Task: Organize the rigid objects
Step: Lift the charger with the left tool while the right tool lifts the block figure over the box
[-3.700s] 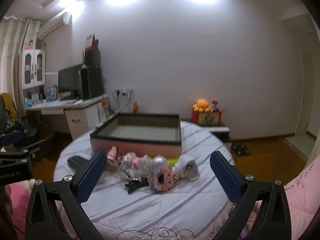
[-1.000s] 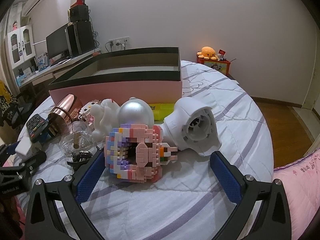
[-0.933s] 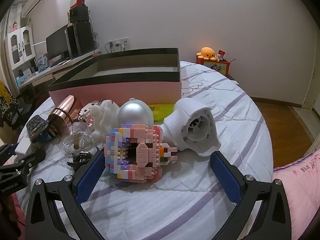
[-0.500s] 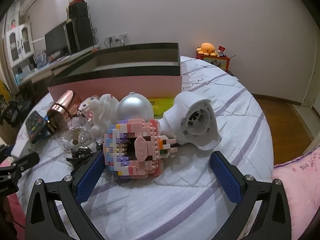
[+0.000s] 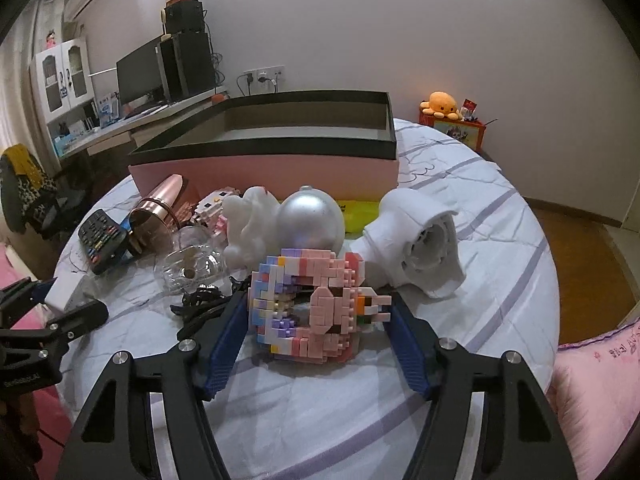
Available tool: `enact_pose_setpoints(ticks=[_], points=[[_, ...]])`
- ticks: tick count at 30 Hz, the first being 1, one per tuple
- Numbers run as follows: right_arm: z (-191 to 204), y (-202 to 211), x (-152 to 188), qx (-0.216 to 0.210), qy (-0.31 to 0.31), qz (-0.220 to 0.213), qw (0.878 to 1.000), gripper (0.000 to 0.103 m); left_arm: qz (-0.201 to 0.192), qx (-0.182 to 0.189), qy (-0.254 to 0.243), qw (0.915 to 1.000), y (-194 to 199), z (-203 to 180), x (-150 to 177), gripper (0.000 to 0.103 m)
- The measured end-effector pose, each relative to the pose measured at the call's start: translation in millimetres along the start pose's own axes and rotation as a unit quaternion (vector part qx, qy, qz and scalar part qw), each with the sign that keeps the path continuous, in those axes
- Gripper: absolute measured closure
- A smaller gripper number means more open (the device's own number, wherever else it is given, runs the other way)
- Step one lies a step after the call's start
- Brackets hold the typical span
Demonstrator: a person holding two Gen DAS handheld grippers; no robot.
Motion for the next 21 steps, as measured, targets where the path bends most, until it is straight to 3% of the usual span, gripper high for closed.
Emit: enact_pose_setpoints(ticks=[5,13,21], points=[[0.7,-3.3,2.3,0.008,-0.001,-0.003,1.000,0.034,-0.011,-0.006,0.000,0.9999,2.6,-1.3,2.2,0.032],[5.8,13.5,-4.0,-0.012,0.000,-0.015,1.000,0.034,-0.008,0.020,-0.007,0.9997,16.4,-10.8,-1.9,0.032],[8.2,36.5,-19.0,-0.019,0.006,-0.043,0.999,0.034,-0.033,0.028,-0.018,0.9989,34.4,-29.7,-26.5,0.032]])
Point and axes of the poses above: each gripper's, at about its wrist camera, not at the fingertips, and y roughly against the way its jaws point, z to its left, x to its underside, the point moved 4 cm from there along -y, roughly the way its jaws point, and after that the axes turned 14 degrees about y, right-handed, at the moved point
